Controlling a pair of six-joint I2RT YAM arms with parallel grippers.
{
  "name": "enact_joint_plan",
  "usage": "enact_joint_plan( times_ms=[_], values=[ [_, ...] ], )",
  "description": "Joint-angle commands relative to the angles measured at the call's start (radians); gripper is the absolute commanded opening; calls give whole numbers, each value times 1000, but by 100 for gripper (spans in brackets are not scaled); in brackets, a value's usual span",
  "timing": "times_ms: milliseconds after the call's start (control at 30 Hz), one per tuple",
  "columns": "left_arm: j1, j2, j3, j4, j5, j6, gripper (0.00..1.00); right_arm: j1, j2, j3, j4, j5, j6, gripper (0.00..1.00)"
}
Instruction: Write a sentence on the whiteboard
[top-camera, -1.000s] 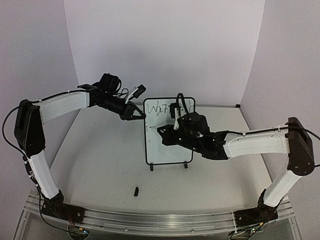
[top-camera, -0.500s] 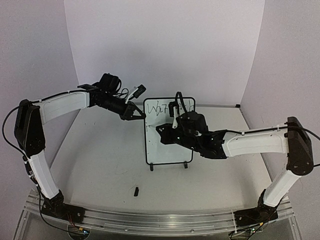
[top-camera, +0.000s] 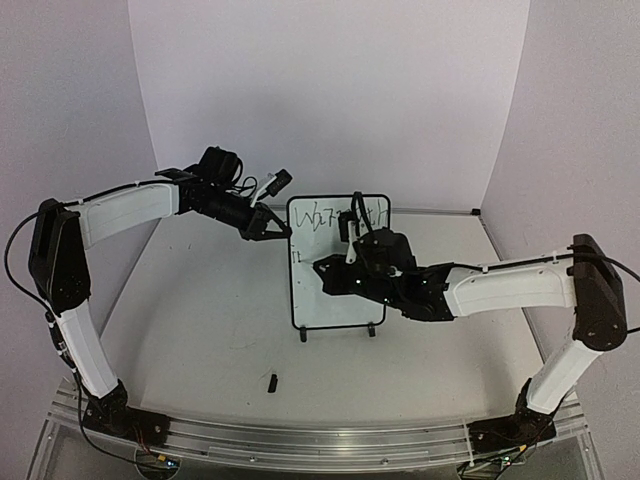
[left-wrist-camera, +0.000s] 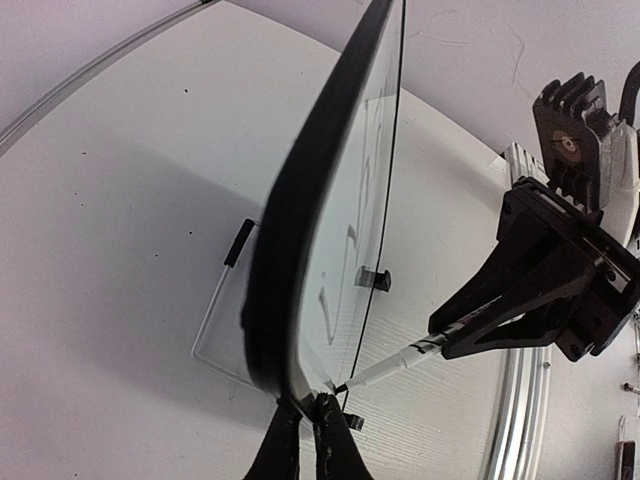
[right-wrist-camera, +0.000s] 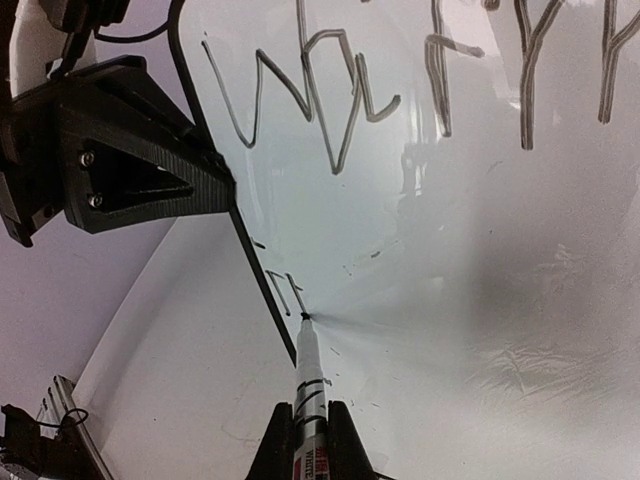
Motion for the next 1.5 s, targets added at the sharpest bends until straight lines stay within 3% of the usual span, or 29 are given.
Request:
enact_joint_plan(
  times_ms=[0, 600, 1467],
  values=[
    [-5, -29, -14, -52, -60, 65, 0, -3, 16, -4, -19, 27, 13, 0],
    [-5, -31, -14, -53, -59, 66, 0, -3, 1, 31, 81, 69, -9, 0],
    [-5, -29, -14, -52, -58, 66, 0, -3, -64, -70, 96, 184, 24, 0]
  ],
)
